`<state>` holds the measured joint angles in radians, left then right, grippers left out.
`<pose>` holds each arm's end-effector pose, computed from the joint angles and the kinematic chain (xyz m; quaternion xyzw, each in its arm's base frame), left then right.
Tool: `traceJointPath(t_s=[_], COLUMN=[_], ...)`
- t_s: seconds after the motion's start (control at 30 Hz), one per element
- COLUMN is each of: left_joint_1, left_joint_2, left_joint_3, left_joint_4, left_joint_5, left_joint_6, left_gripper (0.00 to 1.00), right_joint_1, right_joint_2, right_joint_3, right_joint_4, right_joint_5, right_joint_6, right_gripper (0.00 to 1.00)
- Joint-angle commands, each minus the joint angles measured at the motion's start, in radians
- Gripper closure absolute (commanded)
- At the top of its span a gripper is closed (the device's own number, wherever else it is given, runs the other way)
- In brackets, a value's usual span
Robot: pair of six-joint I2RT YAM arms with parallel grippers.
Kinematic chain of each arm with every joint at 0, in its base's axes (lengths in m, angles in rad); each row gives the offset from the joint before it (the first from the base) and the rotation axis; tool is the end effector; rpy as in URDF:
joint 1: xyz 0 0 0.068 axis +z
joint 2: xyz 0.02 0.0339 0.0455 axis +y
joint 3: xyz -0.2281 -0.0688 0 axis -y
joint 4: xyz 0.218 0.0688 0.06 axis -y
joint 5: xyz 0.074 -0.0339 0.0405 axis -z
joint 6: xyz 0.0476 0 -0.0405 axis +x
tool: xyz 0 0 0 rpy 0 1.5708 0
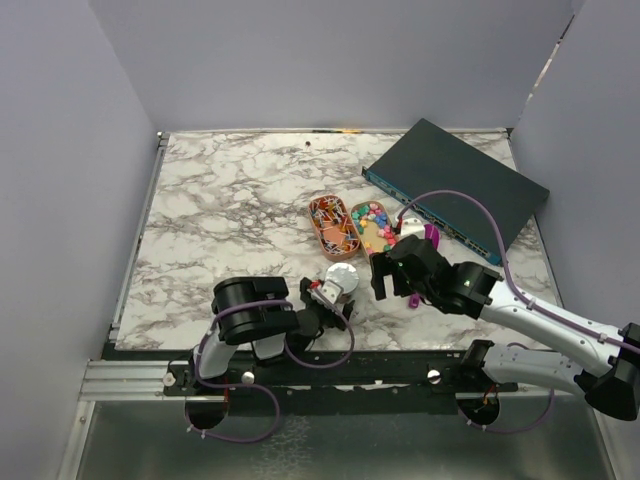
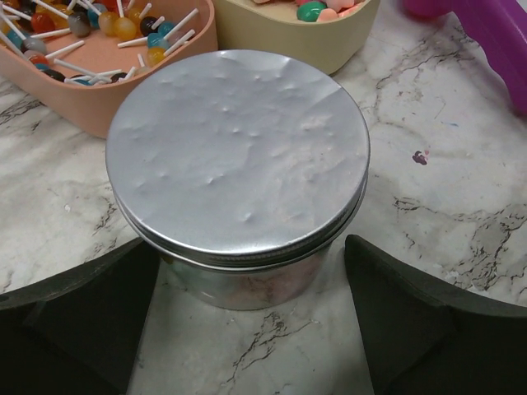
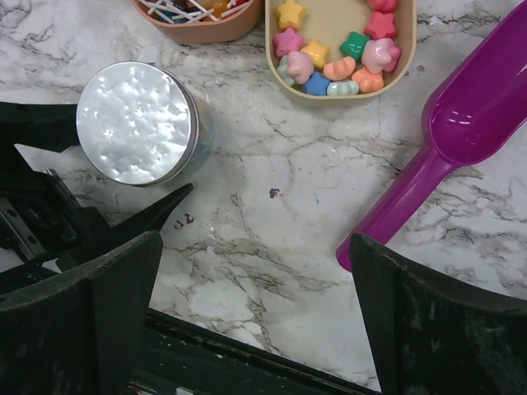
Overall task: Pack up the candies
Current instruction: Screw the bottle lid onto the packing bottle.
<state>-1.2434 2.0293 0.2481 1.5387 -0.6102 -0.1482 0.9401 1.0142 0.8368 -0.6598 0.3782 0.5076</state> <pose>0.1042 -0.2221 0.0652 0.2330 0.7377 -0.1953 0.6029 0.1344 0.1542 0.2399 -0.1309 0.9100 0.1018 0.3801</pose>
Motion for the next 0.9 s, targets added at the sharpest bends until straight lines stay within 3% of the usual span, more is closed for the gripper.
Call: traceJointPath(t_s=[0.0, 0.33, 0.57, 0.67, 0.87], left_joint_1=[0.026, 0.054, 0.080, 0.081, 0.081], left_joint_2=[0.140, 0.195, 0.211, 0.213, 0.209], left_joint_3=[-0.032, 0.013, 0.032, 0.031, 0.008], left_joint_4=[0.243, 0.243, 0.243, 0.243, 0.242], left_joint_5=[0.206, 0.273, 0.354, 0.398, 0.450], left_joint_6=[-0.057, -0.038, -0.019, 0.011, 0.033], left_gripper=[0.07, 0.12, 0.28, 0.35, 0.45], right_joint_1=[-0.006, -0.004, -0.006, -0.006, -0.040], right_joint_2=[0.000, 0.000, 0.001, 0.012, 0.066], right_joint_3=[-0.019, -0.033, -0.042, -0.044, -0.035], right_joint_4=[0.002, 0.004, 0.017, 0.040, 0.126], right_joint_5=[-0.009, -0.013, -0.013, -0.023, -0.096], right_joint_6=[0.008, 0.012, 0.016, 0.013, -0.028], right_gripper=[0.00, 0.00, 0.00, 0.05, 0.26])
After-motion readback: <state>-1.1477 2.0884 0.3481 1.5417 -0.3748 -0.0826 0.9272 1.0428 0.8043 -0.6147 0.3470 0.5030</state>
